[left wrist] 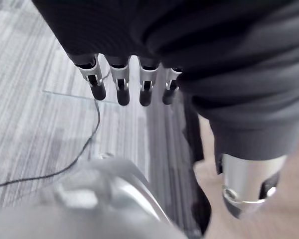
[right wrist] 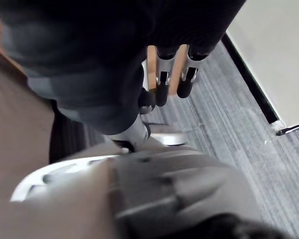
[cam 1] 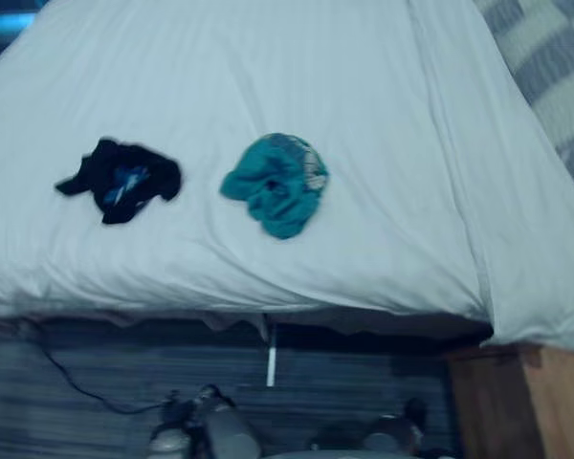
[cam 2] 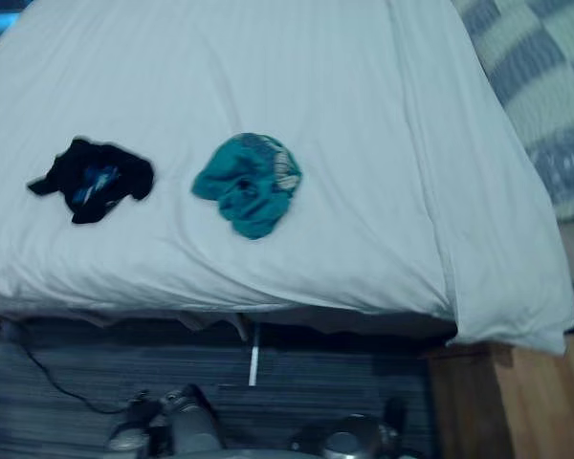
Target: Tidy the bed and pick cloth on bed and put in laundry
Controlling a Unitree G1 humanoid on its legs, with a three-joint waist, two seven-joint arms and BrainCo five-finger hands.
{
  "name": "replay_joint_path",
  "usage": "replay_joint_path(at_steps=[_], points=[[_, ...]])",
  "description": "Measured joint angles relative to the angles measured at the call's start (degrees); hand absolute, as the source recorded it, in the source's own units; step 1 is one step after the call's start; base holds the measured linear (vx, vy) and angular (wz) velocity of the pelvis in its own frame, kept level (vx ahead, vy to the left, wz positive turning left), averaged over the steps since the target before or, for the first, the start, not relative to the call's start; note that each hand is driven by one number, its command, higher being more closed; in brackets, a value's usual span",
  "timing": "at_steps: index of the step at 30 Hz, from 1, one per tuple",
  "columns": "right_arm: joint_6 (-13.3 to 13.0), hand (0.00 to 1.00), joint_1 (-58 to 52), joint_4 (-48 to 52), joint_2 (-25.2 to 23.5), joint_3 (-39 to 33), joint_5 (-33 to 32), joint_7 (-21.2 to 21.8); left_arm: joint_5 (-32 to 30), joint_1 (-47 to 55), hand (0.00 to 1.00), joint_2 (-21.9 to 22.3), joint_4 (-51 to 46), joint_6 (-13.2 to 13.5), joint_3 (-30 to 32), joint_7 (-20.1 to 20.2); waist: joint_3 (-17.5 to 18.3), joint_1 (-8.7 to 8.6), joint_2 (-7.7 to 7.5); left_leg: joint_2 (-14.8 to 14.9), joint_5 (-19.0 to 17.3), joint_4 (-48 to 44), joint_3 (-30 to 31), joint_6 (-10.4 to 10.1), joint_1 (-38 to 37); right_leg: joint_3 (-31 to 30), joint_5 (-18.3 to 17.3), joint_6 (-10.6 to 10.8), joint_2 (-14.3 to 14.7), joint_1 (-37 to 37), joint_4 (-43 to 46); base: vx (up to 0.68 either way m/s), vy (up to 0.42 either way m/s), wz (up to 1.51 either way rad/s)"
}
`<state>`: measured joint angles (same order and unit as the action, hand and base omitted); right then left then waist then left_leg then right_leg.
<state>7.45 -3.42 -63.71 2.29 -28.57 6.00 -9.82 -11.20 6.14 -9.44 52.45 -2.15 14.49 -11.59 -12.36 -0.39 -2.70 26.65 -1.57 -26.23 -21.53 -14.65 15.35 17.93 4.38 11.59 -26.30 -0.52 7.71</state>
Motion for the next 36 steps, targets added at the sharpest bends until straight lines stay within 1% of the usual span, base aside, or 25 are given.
replay_joint_path(at_steps=[1, 2, 3, 4, 5, 6, 7, 8, 9, 10, 13, 16, 18, 20, 22, 26, 27, 28, 29, 31, 32, 33, 34, 35, 36], points=[[-0.8, 0.0, 0.09, -0.17, -1.39, 0.31, -0.55, 0.02, -0.38, 0.32, 0.0, -1.38, 1.84, -0.27, -0.71, 0.2, 0.99, -0.15, -2.15, -1.73, -2.99, -0.71, -1.2, 1.25, -0.54, 1.1, 7.0, 0.18, -2.08, 0.63, -0.72, 0.12, 0.486, -0.03], [-0.79, 0.0, 0.56, 0.05, -1.89, 0.38, -0.97, -0.58, -0.57, 0.16, 0.0, -1.12, 2.41, -0.55, -1.15, 0.28, 1.92, 0.0, -3.57, -4.09, -2.97, 1.91, -3.47, 2.25, -2.36, 4.71, 11.85, -3.68, -4.09, -0.9, 0.0, 0.11, 0.494, -0.16], [-0.83, 0.0, 1.09, 0.06, -1.37, 0.88, -0.98, -1.49, -0.66, 0.26, 0.0, 0.12, 2.39, -0.59, -1.13, 0.22, 1.98, 0.1, -3.4, -5.11, -1.92, 5.11, -5.89, 3.9, -4.8, 8.38, 12.45, -6.33, -4.64, -1.87, 2.61, 0.1, 0.381, -0.24], [-0.95, 0.0, 1.26, 0.16, -0.78, 1.8, -1.0, -1.3, -0.68, 0.09, 0.0, 0.63, 2.35, -0.59, -1.15, 0.23, 1.81, -0.27, -2.95, -5.39, -0.6, 6.61, -6.46, 4.56, -5.83, 9.73, 9.49, -5.76, -3.99, -3.17, 6.33, 0.08, 0.239, -0.26], [-1.11, 0.0, 1.32, 0.48, -0.32, 3.29, -0.99, -1.07, -0.82, -0.08, 0.0, 0.8, 2.28, -0.58, -1.61, 0.3, 1.86, -0.53, -2.27, -6.08, 0.97, 9.52, -6.75, 5.73, -7.46, 11.25, 1.27, -4.38, -1.23, -5.05, 13.15, 0.13, 0.244, -0.04], [-1.36, 0.0, 1.27, 1.41, -1.13, 5.24, -0.95, -0.73, -0.83, -0.55, 0.0, 0.28, 2.15, -0.54, -3.2, 0.36, 1.89, -1.15, -1.15, -6.53, 3.82, 14.99, -6.91, 6.56, -9.7, 11.41, -9.14, -3.43, 7.65, -6.37, 17.67, 0.09, 0.132, 0.08], [-1.43, 0.0, 1.14, 2.42, -1.44, 5.33, -0.9, -0.62, -0.83, -0.77, 0.0, 0.28, 2.15, -0.52, -3.74, 0.39, 1.87, -1.76, -0.45, -6.63, 4.77, 16.88, -6.79, 6.65, -10.23, 10.78, -12.3, -4.5, 11.84, -6.7, 17.15, 0.12, 0.115, 0.29], [-1.58, 0.0, 0.45, 5.38, -1.28, 6.88, -0.92, 0.05, -0.81, -1.77, 0.0, 0.78, 2.3, -0.58, -4.3, 0.57, 1.37, -2.61, 0.8, -7.23, 6.55, 20.21, -6.62, 7.01, -11.44, 6.3, -15.51, -7.15, 21.61, -6.72, 11.37, 0.05, 0.069, 0.53], [-2.09, 0.0, -0.79, 7.42, -1.21, 8.7, -0.91, 0.03, -0.83, -3.02, 0.0, 1.68, 3.06, -0.79, -5.09, 0.91, 0.98, -3.29, 1.36, -9.3, 7.51, 22.69, -5.66, 7.83, -12.24, 0.65, -14.78, -12.62, 26.14, -3.56, 4.43, 0.05, 0.097, 0.62], [-2.4, 0.0, -1.04, 7.67, -0.93, 9.02, -0.91, 0.04, -0.88, -3.48, 0.0, 2.62, 3.07, -1.07, -5.64, 1.4, 0.39, -3.62, 2.33, -10.31, 8.17, 24.49, -4.5, 8.02, -13.71, -1.24, -14.5, -11.39, 26.74, -1.88, 3.48, 0.05, 0.107, 0.42], [-2.43, 0.0, -1.48, 10.97, -0.26, 10.29, -0.9, 0.32, -3.28, -4.66, 0.0, 5.55, 1.58, -1.02, -9.94, 2.77, -1.5, -3.96, 3.33, -14.13, 6.65, 17.63, -3.42, 8.58, -14.98, -5.77, -18.44, -12.01, 22.4, -1.66, 11.84, 0.09, 0.041, 0.29], [-2.36, 0.0, -0.48, 12.79, 0.78, 11.81, -0.88, 0.78, -3.45, -4.96, 0.0, 8.55, -1.95, -0.88, -10.15, 2.79, -3.55, -3.5, 4.31, -7.94, 4.77, -6.33, -3.64, 8.45, -5.51, -5.4, -18.47, -12.12, 21.45, 0.37, 11.84, 0.0, -0.015, -0.01], [-2.33, 0.0, -0.41, 13.03, 0.88, 11.49, -0.83, 0.57, -3.49, -5.09, 0.0, 8.73, -2.21, -0.92, -11.74, 2.84, -3.61, -3.5, 4.94, -5.76, 3.07, -10.52, -3.97, 10.78, -4.46, -5.41, -18.32, -12.06, 21.14, 1.48, 10.8, -0.02, 0.086, -0.28], [-2.14, 0.0, -0.27, 13.03, 0.92, 11.49, -0.83, 0.25, -3.56, -5.13, 0.0, 8.69, -1.82, -0.94, -12.07, 2.86, -3.43, -3.7, 5.09, -4.91, 1.12, -4.87, -3.51, 13.55, -6.25, -6.86, -17.46, -10.64, 20.25, 2.23, 9.41, 0.03, 0.184, -0.41], [-1.89, 0.0, 0.51, 12.7, 1.14, 11.53, -0.45, 0.05, -3.56, -5.13, 0.0, 8.64, -0.98, -0.91, -12.07, 2.86, -2.75, -3.84, 5.56, -4.71, 1.47, 10.93, 2.83, 13.0, -8.25, -9.08, -16.34, -8.39, 19.24, 0.46, 9.2, 0.13, 0.33, -0.33], [-1.9, 0.0, 2.63, 9.98, 1.9, 11.93, 2.15, 0.05, -3.5, -5.1, 0.0, 8.65, 0.05, -0.24, -12.21, 2.72, -2.56, -3.56, 5.56, -4.76, 3.32, 17.89, 13.49, 10.18, -8.47, -12.38, -15.07, -2.65, 14.9, -1.33, 8.64, 0.09, 0.542, -0.21], [-1.92, 0.0, 2.49, 9.89, 3.29, 13.44, 3.37, 0.11, -3.51, -4.87, 0.0, 8.92, 0.95, 0.14, -13.19, 2.72, -1.46, -3.5, 7.5, -4.33, 4.61, 17.61, 13.65, 9.1, -9.68, -13.58, -14.89, 0.65, 13.83, -0.94, 7.87, 0.08, 0.71, -0.22], [-1.98, 0.0, 2.21, 9.83, 3.83, 13.74, 3.69, 0.15, -3.58, -4.67, 0.0, 9.04, 1.64, 0.17, -14.12, 2.75, -0.86, -3.62, 8.34, -4.27, 2.45, 17.69, 13.5, 5.07, -10.24, -13.76, -14.77, 1.98, 13.33, -0.47, 7.38, 0.09, 0.787, 0.0], [-1.93, 0.0, 1.36, 8.82, 1.55, 13.88, 4.17, 0.65, -3.72, -5.62, 0.0, 6.2, 2.1, 0.24, -15.87, 2.67, 0.39, -3.33, 2.89, -10.68, 0.88, 16.47, 12.9, 1.83, -10.46, -15.68, -12.99, 3.21, 8.06, 0.64, 5.85, 0.09, 0.555, 0.09], [-1.97, 0.0, 1.66, 8.83, 0.64, 13.86, 4.83, 1.21, -4.29, -6.14, 0.0, 4.1, 2.27, 0.18, -16.69, 2.81, 1.18, -3.06, 0.58, -11.8, -0.3, 16.29, 11.25, 2.78, -11.45, -14.73, -8.9, 1.34, 6.67, -0.39, 7.57, 0.06, 0.38, -0.26], [-2.02, 0.0, 2.62, 8.64, 0.14, 14.84, 5.5, 1.4, -4.26, -5.62, 0.0, 2.64, 2.41, 0.13, -16.61, 2.8, 0.93, -1.75, 1.31, -11.32, -0.95, 17.49, 7.09, 3.84, -14.23, -9.31, -3.22, -5.03, 6.28, -3.0, 10.15, 0.01, 0.291, -0.78], [-2.01, 0.0, 3.2, 8.36, 0.44, 15.73, 5.81, 1.46, -4.28, -5.34, 0.0, 2.28, 2.37, 0.15, -16.57, 2.76, 1.06, -1.45, 1.31, -11.25, -1.0, 18.11, 5.64, 4.05, -15.3, -4.8, -1.52, -7.65, 5.76, -3.59, 10.85, 0.0, 0.375, -1.18], [-1.97, 0.0, 4.69, 7.88, -0.14, 18.32, 6.25, 1.76, -4.3, -4.99, 0.0, 1.16, 2.42, 0.08, -16.54, 2.81, 1.64, -1.07, 0.7, -11.62, -0.79, 19.39, 3.75, 5.23, -16.3, 8.28, -3.59, -13.09, 2.73, -6.06, 19.3, 0.01, 0.271, -0.76], [-2.02, 0.0, 4.85, 7.71, -0.69, 18.77, 6.5, 2.16, -4.3, -5.29, 0.0, 1.01, 2.43, 0.05, -16.57, 2.83, 1.72, -1.4, 0.57, -11.94, -0.77, 19.37, 3.82, 5.6, -16.47, 12.03, -5.6, -12.96, 2.51, -6.85, 22.67, 0.04, 0.252, -0.34], [-2.35, 0.0, 5.22, 8.34, -2.34, 19.15, 6.93, 2.64, -4.3, -6.7, 0.0, 1.05, 2.46, 0.01, -17.29, 2.9, 1.5, -2.38, 0.94, -11.74, -0.03, 20.06, 4.86, 6.64, -15.99, 12.49, -11.49, -6.98, 8.55, -6.9, 24.69, 0.04, 0.114, 0.21]])
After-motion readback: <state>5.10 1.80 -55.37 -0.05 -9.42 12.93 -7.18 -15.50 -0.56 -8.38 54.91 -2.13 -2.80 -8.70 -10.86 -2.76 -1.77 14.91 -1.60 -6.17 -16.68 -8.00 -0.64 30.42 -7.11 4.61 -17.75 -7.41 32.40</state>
